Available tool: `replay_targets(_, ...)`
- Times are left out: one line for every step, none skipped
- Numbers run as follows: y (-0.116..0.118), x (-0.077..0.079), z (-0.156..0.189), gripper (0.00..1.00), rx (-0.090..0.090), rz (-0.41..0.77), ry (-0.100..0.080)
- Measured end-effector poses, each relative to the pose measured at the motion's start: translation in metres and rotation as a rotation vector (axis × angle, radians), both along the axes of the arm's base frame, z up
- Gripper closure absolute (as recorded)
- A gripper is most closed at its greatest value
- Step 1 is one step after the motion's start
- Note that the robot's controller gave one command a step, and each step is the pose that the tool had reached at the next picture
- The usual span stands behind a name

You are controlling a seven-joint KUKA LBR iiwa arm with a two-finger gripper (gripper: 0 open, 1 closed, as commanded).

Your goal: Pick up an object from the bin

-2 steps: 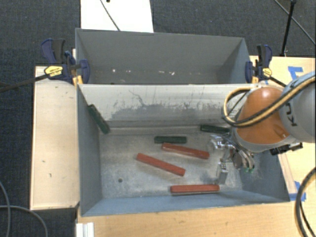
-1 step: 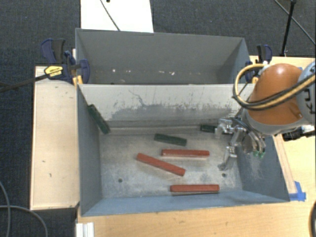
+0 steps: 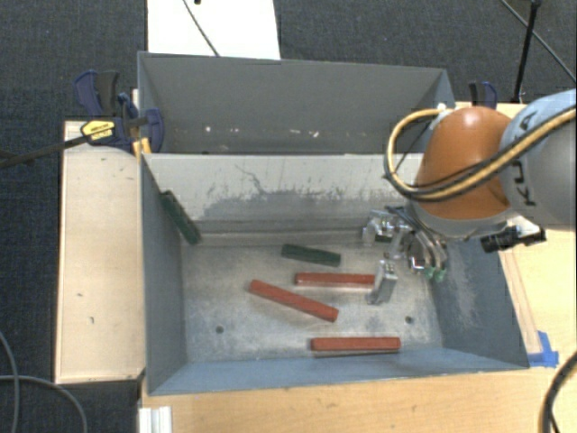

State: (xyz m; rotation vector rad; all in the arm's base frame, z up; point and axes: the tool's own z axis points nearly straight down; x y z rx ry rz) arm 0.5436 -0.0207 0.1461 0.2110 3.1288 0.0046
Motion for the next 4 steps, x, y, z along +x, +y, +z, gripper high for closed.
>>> replay_targets(0.0161, -0.039, -0.0793, 0.0, -0.002, 0.032, 0.009)
replay_targets(0.0149, -0.0328, -0.0724, 1.0, -0.003, 0.031, -0.01)
replay_targets(0.0149, -0.0365, -0.0756, 0.0, -0.003, 0.032, 0.002)
replay_targets(0.0154, -0.0357, -0.0743, 1.0, -0.002, 0.033, 0.0)
